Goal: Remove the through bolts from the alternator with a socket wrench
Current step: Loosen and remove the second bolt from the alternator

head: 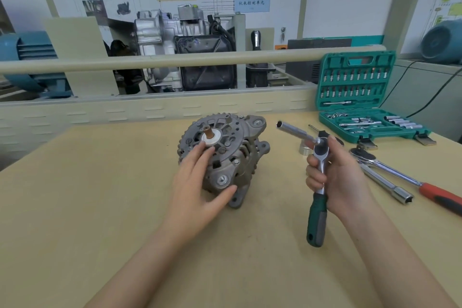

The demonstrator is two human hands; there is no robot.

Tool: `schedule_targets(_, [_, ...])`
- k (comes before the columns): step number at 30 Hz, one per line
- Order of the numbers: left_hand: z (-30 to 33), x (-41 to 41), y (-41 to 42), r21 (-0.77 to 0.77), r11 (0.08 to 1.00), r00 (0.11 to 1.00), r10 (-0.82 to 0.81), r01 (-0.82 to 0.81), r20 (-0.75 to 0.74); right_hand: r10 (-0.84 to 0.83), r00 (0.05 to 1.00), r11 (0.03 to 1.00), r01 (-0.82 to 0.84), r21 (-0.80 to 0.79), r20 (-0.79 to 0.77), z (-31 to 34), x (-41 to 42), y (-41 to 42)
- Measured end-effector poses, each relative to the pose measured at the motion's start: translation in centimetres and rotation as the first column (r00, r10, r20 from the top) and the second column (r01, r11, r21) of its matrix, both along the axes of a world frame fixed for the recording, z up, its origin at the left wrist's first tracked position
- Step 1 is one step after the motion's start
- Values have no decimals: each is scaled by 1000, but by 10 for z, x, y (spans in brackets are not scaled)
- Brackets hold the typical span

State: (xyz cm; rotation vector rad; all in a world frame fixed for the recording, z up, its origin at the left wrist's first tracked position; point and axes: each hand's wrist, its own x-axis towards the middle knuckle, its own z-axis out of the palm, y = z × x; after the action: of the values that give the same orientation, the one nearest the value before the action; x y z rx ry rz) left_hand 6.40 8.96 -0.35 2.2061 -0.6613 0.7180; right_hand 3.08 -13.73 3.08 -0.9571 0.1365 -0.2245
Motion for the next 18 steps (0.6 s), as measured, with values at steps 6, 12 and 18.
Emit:
schedule_targets(6, [-7, 3, 0, 33, 999, 998, 5, -3, -55, -86, 977, 660, 201, -724, 193, 29, 4, 11])
schedule_targets(12, [-8, 7, 1, 15, 1000, 999, -24, 25, -36, 110, 908, 30, 403, -915, 403, 70, 6, 25])
schedule_targets(18, [-8, 7, 1, 15, 1000, 999, -18, 18, -39, 237, 887, -295, 454, -841, 396, 86, 6, 42])
